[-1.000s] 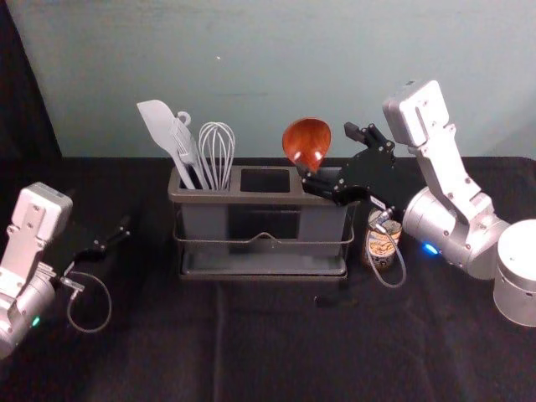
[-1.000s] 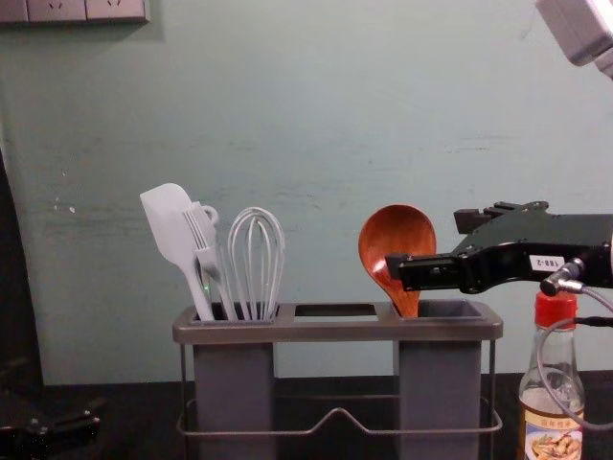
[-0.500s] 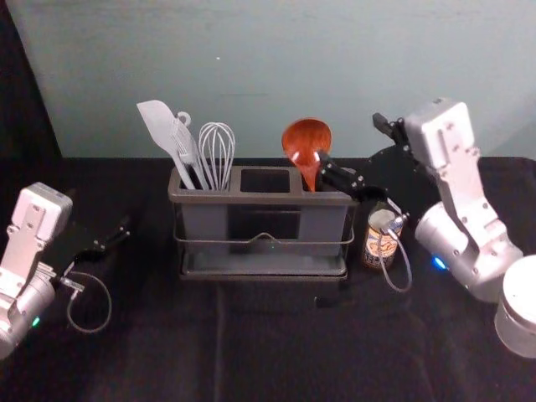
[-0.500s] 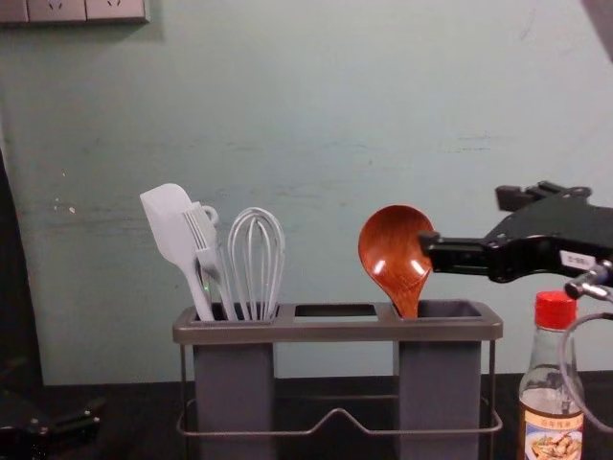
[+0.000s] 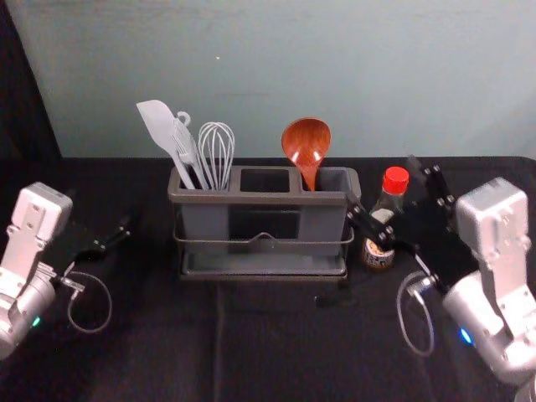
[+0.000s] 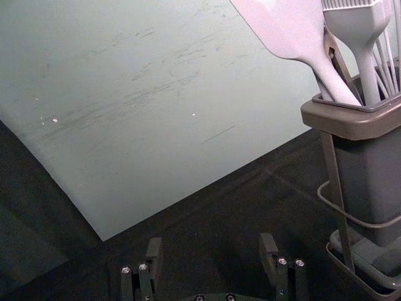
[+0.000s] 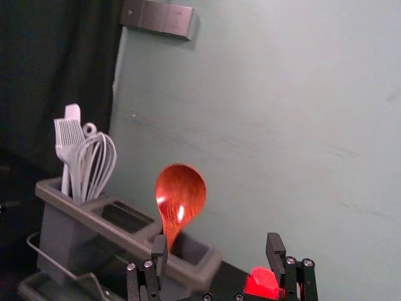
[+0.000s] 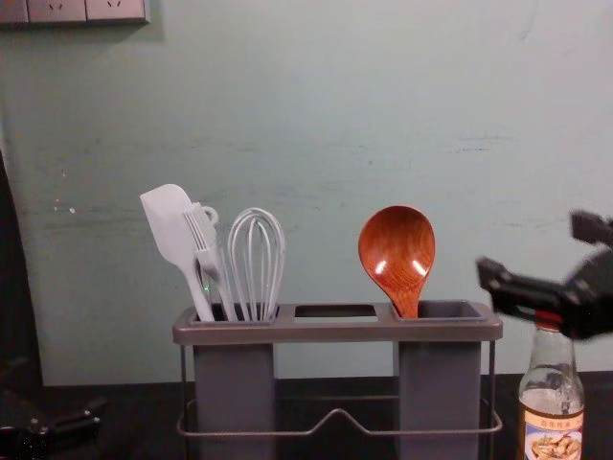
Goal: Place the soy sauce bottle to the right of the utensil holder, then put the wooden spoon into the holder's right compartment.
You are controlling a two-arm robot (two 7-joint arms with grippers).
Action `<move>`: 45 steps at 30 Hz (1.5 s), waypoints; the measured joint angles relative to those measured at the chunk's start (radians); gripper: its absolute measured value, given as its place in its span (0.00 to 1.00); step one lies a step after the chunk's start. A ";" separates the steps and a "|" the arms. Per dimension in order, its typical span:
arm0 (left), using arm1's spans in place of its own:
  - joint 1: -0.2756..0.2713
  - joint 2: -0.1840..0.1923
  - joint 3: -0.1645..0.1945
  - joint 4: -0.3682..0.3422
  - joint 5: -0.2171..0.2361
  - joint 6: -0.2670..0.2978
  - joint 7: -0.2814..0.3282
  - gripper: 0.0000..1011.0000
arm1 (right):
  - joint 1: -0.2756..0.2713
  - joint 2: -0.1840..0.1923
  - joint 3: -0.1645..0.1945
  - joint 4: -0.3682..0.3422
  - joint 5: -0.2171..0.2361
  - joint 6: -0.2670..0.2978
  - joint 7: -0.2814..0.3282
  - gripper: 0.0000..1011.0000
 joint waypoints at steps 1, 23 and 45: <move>0.000 0.000 0.000 0.000 0.000 0.000 0.000 1.00 | -0.022 -0.004 0.007 -0.003 -0.005 -0.016 -0.011 0.99; 0.000 0.000 0.000 0.000 0.000 0.000 0.000 1.00 | -0.193 -0.098 0.110 0.051 0.061 -0.033 -0.053 0.99; 0.000 0.000 0.000 0.000 0.000 0.000 0.000 1.00 | -0.181 -0.110 0.120 0.069 0.075 0.061 -0.002 0.99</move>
